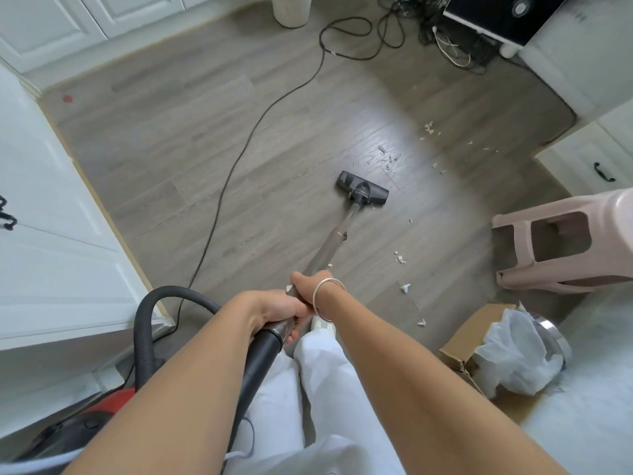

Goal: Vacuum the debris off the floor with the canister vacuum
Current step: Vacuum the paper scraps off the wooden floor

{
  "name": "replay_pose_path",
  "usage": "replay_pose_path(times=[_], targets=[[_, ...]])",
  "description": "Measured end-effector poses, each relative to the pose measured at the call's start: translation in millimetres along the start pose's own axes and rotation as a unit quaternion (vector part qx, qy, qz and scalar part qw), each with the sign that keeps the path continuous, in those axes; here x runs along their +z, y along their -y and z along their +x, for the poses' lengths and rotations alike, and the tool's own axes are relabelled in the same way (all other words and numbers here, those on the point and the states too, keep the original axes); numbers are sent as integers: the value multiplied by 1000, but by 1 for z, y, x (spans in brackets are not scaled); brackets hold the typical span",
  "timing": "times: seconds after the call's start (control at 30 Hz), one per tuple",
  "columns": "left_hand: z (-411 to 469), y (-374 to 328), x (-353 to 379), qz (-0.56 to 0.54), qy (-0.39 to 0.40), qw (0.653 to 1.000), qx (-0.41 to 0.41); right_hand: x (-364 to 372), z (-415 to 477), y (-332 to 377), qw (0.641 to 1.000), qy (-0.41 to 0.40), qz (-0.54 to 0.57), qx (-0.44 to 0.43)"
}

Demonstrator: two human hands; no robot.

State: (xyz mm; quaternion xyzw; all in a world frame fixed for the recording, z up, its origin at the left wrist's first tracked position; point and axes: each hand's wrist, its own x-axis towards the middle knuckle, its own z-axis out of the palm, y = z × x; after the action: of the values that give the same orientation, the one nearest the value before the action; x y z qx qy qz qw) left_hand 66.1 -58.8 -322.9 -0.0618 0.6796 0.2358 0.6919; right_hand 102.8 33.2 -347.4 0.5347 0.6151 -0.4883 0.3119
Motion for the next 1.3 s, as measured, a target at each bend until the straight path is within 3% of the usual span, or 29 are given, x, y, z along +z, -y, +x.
replay_pose_path(times=[0.27,0.7,1.13,1.3], targets=[[-9,26,-21,18,-18,999,-26,35,-12,-3,997,51,59,13],[3,5,7,30,8,999,15,0,-8,-18,997,-28,73,1],[22,-29,53,158,55,986,14,-44,-5,-56,987,-51,142,61],[25,-20,57,232,54,971,-5,-30,-7,-70,980,-29,182,72]])
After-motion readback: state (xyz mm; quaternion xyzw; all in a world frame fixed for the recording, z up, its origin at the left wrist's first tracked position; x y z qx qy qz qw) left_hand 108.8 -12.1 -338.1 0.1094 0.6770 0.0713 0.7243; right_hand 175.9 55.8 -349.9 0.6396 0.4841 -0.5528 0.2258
